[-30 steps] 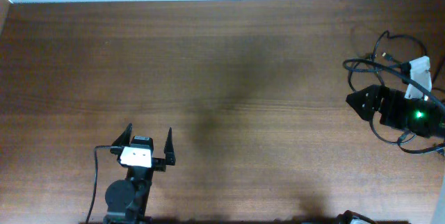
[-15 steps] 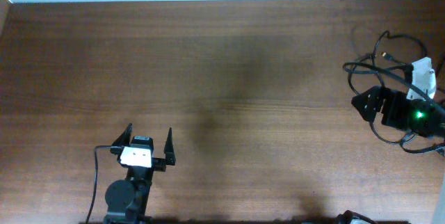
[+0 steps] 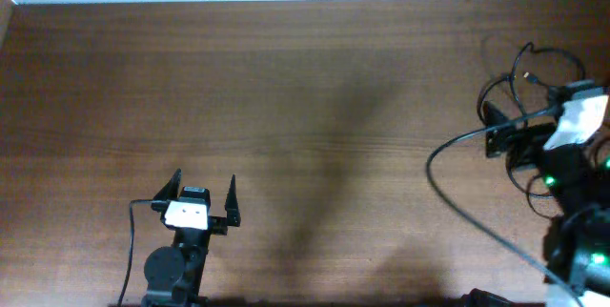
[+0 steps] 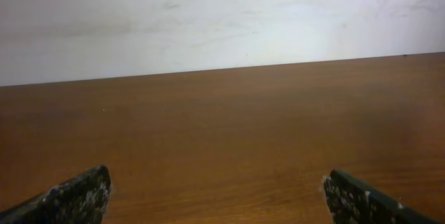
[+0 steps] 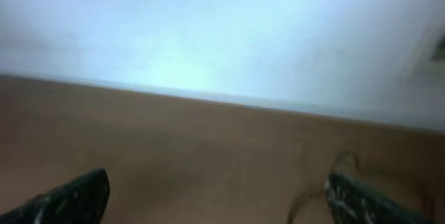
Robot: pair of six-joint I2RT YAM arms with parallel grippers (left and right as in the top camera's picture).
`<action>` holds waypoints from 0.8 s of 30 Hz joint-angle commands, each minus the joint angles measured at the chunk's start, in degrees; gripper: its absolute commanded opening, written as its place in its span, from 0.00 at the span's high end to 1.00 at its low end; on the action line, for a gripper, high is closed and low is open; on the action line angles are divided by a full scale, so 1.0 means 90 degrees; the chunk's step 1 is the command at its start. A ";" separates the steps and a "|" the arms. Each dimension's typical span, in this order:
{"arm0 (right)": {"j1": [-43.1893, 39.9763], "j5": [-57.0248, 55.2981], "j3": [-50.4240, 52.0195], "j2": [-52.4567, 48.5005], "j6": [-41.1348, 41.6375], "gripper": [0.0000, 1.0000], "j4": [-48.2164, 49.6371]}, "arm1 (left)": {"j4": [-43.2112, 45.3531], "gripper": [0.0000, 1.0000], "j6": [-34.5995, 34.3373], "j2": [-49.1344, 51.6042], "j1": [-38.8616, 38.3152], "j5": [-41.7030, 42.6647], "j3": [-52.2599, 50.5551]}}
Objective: Untangle cables
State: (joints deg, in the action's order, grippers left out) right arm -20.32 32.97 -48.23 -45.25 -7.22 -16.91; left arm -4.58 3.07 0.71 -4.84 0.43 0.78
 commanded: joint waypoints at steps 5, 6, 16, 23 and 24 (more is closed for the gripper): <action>0.0624 0.0097 0.2735 0.1433 0.0019 0.01 0.3213 | -0.0027 0.01 0.0100 -0.0046 0.0032 -0.0022 -0.0029; 0.0678 0.0097 0.2953 0.1552 0.0019 0.01 0.3485 | -0.0027 0.01 0.0097 -0.0046 0.0034 -0.0022 -0.0029; 0.1197 -0.0792 0.4811 0.3332 0.0022 0.01 0.3912 | -0.0027 0.01 0.0100 -0.0046 0.0032 -0.0022 -0.0029; 0.1603 -0.1615 0.5323 0.4794 0.0024 0.01 0.2771 | -0.0027 0.01 0.0097 -0.0046 0.0032 -0.0022 -0.0029; 0.1688 -0.1821 0.5323 0.4991 0.0049 0.01 0.2552 | -0.0027 0.01 0.0100 -0.0046 0.0032 -0.0022 -0.0029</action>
State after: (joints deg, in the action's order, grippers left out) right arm -6.79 22.13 -0.60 -3.73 -7.46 8.29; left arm -4.56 3.07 0.62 -4.84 0.43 0.80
